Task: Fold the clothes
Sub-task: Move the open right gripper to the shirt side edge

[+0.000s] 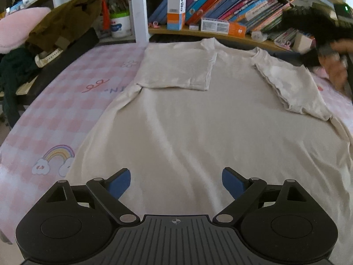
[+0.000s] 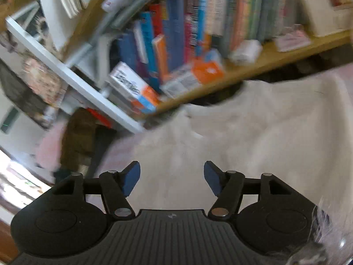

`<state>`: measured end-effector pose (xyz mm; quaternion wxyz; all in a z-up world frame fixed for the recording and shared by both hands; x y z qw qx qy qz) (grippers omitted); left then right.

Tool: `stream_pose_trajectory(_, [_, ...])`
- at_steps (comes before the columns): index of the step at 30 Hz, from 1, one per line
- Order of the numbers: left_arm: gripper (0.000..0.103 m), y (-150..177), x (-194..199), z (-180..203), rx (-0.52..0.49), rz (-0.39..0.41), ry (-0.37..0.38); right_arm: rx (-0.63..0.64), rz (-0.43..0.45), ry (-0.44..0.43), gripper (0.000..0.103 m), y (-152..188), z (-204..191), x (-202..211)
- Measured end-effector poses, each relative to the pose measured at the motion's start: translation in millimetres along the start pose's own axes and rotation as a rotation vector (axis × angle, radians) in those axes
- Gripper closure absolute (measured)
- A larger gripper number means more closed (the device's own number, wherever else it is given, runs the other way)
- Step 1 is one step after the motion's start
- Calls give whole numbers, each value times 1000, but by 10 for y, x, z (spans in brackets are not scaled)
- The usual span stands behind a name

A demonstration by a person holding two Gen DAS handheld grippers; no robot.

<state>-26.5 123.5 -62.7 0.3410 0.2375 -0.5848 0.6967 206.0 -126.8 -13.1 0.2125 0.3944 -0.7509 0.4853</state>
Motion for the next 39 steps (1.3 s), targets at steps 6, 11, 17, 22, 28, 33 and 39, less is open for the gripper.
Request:
stream_pose_trajectory(6, [11,-6,-62,22,18,-6,27,184,22,214,41,519,255,312])
stream_pose_trajectory(11, [11,-58,-97,83,29,-1,44,278,147,394,42,784,492,650])
stream_pose_trajectory(17, [11,-117,-137,254,7,-4,67,259,149,619,55,783,990,830])
stream_pose_trajectory(22, [11,-118,-162,383,-10,-11,74,212,100,571,56,734,1206,794])
stream_pose_trajectory(28, [11,-39,-194,486,-21,-43,66,125,86,537,56,491,1370,662])
stream_pose_trajectory(33, [11,25,-200,572,-45,-68,50,67,61,458,61,120,1406,445])
stream_pose_trajectory(39, [11,81,-153,574,-47,-82,2,18,10,426,75,-199,1461,94])
Point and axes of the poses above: each gripper's, at about its wrist camera, not at the fingertips, and x roughly against the way its jaws point, z to its right, y to its underside, the point moved 7 cm from there along -x, roughly the way its jaws point, and after that the axes turned 15 degrees about y, right-handed, at the moved point
